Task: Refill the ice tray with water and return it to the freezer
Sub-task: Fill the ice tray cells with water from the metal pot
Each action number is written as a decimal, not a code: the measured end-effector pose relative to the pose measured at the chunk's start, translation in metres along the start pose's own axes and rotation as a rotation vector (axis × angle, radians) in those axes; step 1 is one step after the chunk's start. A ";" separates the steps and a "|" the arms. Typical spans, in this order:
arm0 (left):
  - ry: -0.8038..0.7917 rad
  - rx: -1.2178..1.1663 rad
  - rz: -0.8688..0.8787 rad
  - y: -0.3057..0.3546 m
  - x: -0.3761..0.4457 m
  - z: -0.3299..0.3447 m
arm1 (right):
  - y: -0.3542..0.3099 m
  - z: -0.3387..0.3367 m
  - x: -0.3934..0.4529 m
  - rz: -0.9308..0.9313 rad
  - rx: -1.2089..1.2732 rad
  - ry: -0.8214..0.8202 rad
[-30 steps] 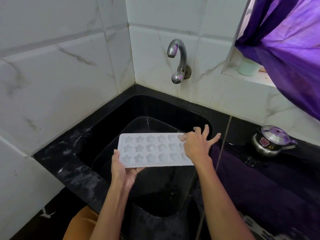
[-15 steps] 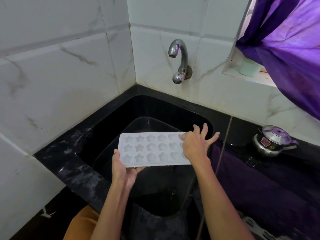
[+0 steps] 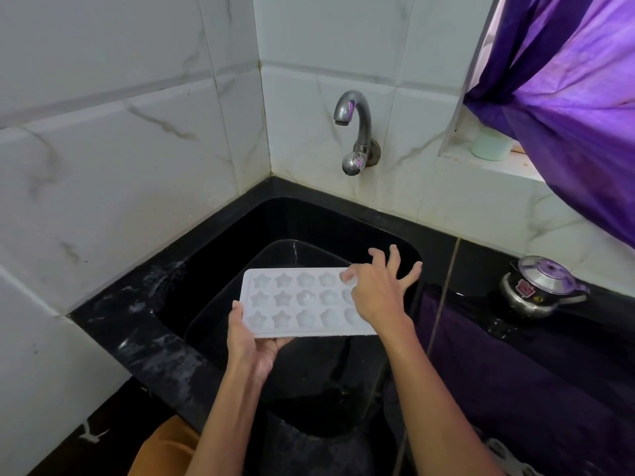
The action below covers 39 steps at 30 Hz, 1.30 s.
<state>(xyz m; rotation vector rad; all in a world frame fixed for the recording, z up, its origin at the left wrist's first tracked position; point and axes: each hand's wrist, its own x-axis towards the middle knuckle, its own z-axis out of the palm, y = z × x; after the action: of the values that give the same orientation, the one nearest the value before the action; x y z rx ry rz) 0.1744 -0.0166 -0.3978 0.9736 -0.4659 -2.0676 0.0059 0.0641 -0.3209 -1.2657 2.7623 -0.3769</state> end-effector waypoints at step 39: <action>0.050 0.045 0.035 0.000 -0.014 0.007 | -0.013 0.001 -0.010 -0.002 -0.137 -0.040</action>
<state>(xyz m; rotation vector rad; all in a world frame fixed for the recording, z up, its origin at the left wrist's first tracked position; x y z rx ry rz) 0.1749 -0.0054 -0.3867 1.0345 -0.5016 -2.0044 0.0227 0.0631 -0.3192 -1.2893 2.7957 -0.1627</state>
